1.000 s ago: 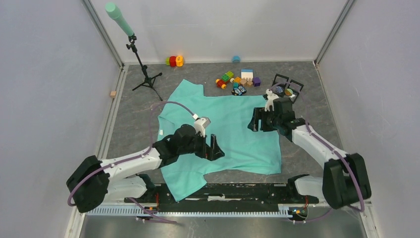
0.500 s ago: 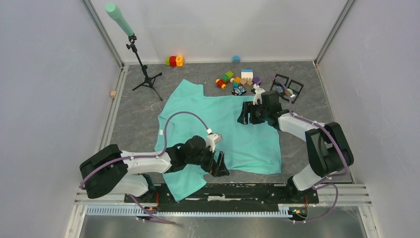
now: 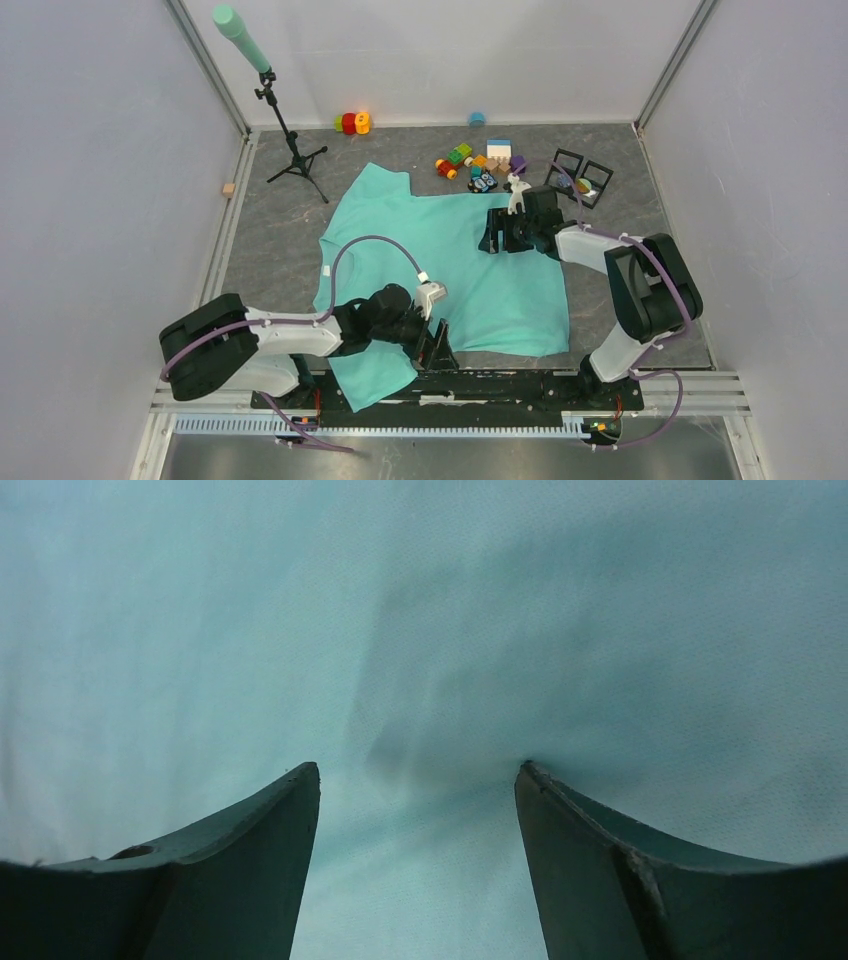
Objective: Pin the brooch onto the clothing
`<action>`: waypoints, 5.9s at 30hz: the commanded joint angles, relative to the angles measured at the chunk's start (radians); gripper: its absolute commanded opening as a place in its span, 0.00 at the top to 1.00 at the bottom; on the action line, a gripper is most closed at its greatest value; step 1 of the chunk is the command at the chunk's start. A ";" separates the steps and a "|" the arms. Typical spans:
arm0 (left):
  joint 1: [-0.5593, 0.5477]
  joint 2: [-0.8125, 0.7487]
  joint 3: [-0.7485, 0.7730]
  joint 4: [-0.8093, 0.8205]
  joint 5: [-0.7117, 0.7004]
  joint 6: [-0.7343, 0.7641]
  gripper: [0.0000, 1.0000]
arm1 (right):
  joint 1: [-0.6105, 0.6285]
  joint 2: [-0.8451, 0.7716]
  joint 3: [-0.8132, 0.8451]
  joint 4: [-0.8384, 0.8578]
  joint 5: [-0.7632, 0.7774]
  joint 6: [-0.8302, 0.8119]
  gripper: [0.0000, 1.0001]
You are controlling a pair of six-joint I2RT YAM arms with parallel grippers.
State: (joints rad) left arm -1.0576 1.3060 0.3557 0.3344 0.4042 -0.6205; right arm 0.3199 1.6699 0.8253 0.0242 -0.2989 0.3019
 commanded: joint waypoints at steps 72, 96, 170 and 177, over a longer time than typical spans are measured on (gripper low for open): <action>0.872 -0.442 0.532 -0.862 -0.198 0.294 0.00 | -0.038 0.404 0.694 -0.237 1.110 -0.559 0.42; 0.880 -0.403 0.534 -0.861 -0.140 0.288 0.00 | -0.054 0.645 0.885 -0.176 1.159 -0.688 0.59; 0.875 -0.359 0.458 -0.743 0.074 0.309 0.03 | 0.003 -0.143 0.144 -0.087 0.433 -0.359 1.00; 0.629 -0.317 0.456 -0.721 0.133 0.355 0.03 | 0.017 -0.314 -0.007 -0.140 -0.070 -0.312 1.00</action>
State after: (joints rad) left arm -0.3168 0.9646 0.8112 -0.4412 0.4469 -0.3340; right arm 0.3260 1.4460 0.8677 -0.0917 0.0193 -0.0681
